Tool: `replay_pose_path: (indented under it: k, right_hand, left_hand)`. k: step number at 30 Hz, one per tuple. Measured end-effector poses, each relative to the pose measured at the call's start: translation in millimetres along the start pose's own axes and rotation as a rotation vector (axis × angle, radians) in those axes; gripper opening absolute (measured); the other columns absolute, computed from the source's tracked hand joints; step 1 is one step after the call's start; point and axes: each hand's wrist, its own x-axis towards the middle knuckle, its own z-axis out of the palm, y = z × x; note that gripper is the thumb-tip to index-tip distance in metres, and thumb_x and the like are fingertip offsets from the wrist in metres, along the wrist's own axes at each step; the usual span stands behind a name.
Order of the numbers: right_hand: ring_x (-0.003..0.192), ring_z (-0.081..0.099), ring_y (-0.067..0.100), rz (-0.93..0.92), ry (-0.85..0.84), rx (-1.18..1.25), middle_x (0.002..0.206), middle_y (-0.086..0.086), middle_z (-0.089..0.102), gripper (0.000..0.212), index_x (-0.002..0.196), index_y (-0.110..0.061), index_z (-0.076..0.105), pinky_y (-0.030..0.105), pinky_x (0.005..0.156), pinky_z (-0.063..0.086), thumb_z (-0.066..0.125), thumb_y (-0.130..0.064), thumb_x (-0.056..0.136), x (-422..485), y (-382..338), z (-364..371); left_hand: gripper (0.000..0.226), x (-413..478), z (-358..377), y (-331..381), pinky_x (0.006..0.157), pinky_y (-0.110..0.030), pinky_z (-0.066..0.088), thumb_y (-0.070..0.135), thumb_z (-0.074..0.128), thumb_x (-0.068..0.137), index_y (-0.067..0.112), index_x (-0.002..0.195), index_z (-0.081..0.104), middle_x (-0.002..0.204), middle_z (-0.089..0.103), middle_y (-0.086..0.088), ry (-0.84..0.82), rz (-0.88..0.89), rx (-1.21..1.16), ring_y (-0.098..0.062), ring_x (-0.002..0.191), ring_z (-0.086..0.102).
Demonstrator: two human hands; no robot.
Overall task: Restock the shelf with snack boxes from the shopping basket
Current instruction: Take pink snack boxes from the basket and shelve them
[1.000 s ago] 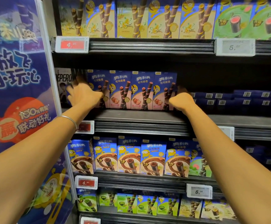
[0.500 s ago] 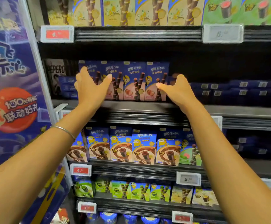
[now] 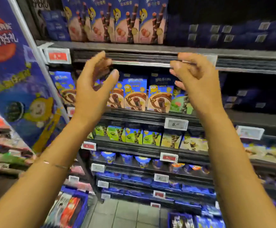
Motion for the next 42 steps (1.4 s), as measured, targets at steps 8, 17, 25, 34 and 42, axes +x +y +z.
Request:
replay_pose_path:
  k: [8, 17, 25, 34, 42]
  right_hand:
    - [0.092, 0.062, 0.023, 0.553, 0.030, -0.112, 0.105, 0.036, 0.066, 0.017, 0.114, -0.007, 0.064, 0.040, 0.083, 0.048, 0.064, -0.016, 0.099, -218.4, 110.9, -79.4]
    - [0.080, 0.067, 0.019, 1.010, -0.024, -0.424, 0.094, 0.010, 0.073, 0.022, 0.104, -0.006, 0.067, 0.035, 0.078, 0.050, 0.070, -0.026, 0.096, -400.8, 180.3, -195.2]
    - [0.108, 0.067, 0.030, 1.093, -0.204, -0.665, 0.109, 0.008, 0.076, 0.014, 0.104, -0.024, 0.071, 0.028, 0.082, 0.043, 0.069, -0.034, 0.095, -470.2, 265.0, -311.7]
    - [0.109, 0.067, 0.034, 1.180, -0.338, -0.798, 0.117, 0.011, 0.073, 0.026, 0.111, -0.018, 0.072, 0.025, 0.080, 0.040, 0.071, -0.036, 0.092, -534.6, 440.2, -395.9]
    - [0.116, 0.064, 0.030, 0.961, -0.507, -0.849, 0.121, 0.014, 0.070, 0.037, 0.122, -0.008, 0.067, 0.029, 0.091, 0.047, 0.073, -0.024, 0.089, -577.8, 687.8, -386.7]
  left_hand:
    - [0.039, -224.6, 7.7, -78.2, 0.107, -0.048, 0.048, 0.008, 0.056, 0.107, 0.001, 0.145, 0.050, 0.126, 0.068, -0.021, -0.124, -0.592, -0.087, -0.031, 0.121, 0.065]
    - [0.032, -419.2, 65.5, -72.9, 0.087, -0.040, 0.051, 0.024, 0.061, 0.105, 0.015, 0.135, 0.060, 0.124, 0.073, -0.013, -0.373, -1.060, -0.064, -0.026, 0.110, 0.072]
    - [0.025, -513.9, 174.3, -72.0, 0.080, -0.031, 0.049, 0.026, 0.056, 0.108, 0.018, 0.131, 0.060, 0.125, 0.072, -0.010, -0.486, -1.236, 0.003, -0.026, 0.114, 0.069]
    - [0.012, -611.8, 298.0, -168.7, 0.080, -0.027, 0.053, 0.018, 0.056, 0.108, 0.013, 0.111, 0.067, 0.123, 0.071, -0.019, -0.556, -1.344, -0.030, -0.028, 0.103, 0.067]
    - [0.010, -673.2, 413.0, -358.6, 0.067, -0.016, 0.048, 0.027, 0.058, 0.107, 0.024, 0.106, 0.068, 0.119, 0.071, -0.006, -0.630, -1.282, -0.073, -0.015, 0.100, 0.067]
